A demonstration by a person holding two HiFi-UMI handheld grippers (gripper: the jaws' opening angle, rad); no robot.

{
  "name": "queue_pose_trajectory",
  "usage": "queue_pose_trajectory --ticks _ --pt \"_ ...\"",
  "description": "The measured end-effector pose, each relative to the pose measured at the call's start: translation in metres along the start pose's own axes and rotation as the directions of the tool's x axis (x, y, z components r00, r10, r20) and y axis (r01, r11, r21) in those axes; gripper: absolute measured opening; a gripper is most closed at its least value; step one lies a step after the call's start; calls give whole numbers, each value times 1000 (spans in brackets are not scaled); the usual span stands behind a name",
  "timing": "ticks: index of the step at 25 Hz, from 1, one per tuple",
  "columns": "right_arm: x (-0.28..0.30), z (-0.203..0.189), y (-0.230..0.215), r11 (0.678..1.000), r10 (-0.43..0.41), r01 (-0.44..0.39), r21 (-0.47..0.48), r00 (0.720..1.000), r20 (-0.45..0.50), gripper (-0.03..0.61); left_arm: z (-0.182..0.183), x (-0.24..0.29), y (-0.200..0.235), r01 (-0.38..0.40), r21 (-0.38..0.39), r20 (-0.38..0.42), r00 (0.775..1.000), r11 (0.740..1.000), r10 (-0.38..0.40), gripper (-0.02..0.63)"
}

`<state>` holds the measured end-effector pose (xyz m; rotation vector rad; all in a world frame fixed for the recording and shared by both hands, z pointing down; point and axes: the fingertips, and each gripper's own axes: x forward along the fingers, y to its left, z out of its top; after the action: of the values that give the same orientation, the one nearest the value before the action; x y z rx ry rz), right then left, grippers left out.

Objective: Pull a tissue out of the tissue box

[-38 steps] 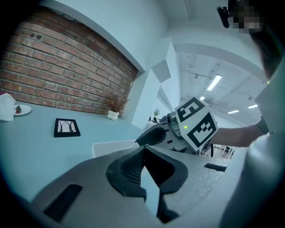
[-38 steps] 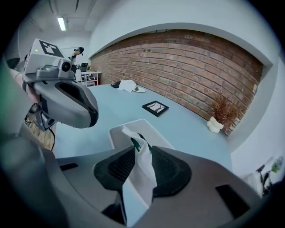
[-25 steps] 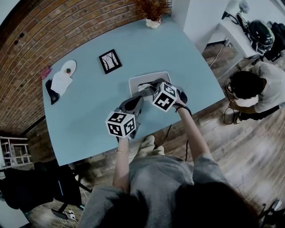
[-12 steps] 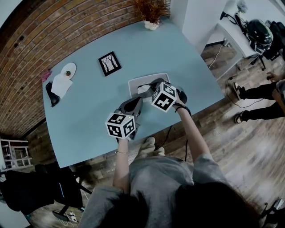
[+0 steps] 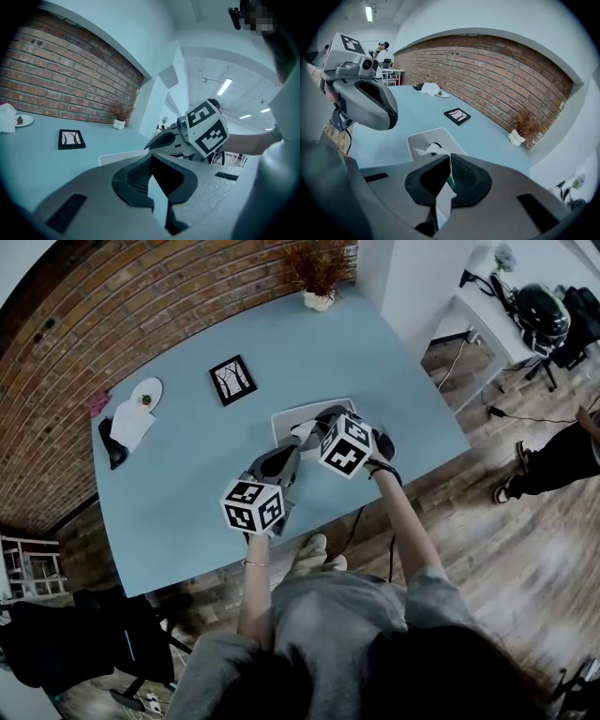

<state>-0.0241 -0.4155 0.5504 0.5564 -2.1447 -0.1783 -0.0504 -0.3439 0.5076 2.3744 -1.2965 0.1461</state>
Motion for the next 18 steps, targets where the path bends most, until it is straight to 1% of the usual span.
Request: queue_pose_trajectory --ticks 6,18 --pt "-10 5 -2 1000 -24 24 5 1000 18 2 8 -5 -3 4 17 21 1000 1000 -4 3" --pt "-39 13 -7 996 -82 80 31 995 58 2 22 -12 -21 37 59 48 998 998 -39 3"
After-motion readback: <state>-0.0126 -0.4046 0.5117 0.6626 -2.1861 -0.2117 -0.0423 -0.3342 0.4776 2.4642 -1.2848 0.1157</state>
